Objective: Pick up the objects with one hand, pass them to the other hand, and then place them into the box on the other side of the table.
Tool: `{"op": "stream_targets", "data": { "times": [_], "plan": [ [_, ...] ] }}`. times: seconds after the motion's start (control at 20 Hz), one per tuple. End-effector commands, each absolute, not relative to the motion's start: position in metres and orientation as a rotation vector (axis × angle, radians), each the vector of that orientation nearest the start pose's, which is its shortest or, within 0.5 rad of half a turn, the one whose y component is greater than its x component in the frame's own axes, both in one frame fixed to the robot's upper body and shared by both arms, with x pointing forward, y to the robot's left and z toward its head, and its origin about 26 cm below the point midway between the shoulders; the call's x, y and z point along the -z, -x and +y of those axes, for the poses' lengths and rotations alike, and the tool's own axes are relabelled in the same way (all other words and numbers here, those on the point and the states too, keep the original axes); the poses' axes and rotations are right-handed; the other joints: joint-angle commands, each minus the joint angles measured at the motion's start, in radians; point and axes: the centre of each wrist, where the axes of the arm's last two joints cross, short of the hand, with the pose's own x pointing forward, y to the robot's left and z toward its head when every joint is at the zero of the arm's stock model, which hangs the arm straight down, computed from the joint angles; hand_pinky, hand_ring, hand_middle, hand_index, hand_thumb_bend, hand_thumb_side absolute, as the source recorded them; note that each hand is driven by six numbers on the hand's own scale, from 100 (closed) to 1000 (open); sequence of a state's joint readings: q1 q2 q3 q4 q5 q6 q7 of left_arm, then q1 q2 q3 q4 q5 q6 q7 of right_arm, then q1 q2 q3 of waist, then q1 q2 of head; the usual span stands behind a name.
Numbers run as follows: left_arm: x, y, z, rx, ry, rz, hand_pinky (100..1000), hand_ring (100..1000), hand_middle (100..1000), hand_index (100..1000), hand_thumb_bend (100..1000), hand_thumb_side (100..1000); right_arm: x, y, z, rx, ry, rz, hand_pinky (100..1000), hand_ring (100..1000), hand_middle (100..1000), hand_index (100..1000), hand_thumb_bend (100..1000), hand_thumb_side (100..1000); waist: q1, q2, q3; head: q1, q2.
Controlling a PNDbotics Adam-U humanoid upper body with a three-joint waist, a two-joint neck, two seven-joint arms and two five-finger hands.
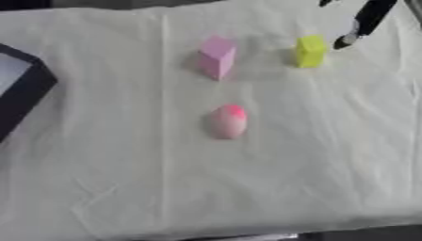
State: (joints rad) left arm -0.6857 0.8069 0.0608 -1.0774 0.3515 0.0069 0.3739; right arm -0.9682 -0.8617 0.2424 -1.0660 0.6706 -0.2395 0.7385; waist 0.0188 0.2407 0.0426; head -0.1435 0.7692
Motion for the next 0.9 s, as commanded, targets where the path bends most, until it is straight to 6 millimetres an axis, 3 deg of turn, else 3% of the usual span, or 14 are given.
{"op": "stream_targets", "data": {
  "times": [0.05,0.9],
  "plan": [
    [-0.246,-0.397,0.461,-0.236,-0.744,-1.885,749,668,756,798,570,705,-0.319,-0.433,-0.391,-1.673,0.961,-1.070,903,892,837,843,562,174,0.012,-0.027,0.003,-0.006,0.000],
    [-0.243,-0.399,0.454,-0.230,-0.713,-1.888,749,667,756,793,551,715,-0.294,-0.450,-0.391,-1.671,0.975,-1.002,899,885,835,852,538,168,0.030,-0.008,0.028,-0.036,-0.015]
  ]
}}
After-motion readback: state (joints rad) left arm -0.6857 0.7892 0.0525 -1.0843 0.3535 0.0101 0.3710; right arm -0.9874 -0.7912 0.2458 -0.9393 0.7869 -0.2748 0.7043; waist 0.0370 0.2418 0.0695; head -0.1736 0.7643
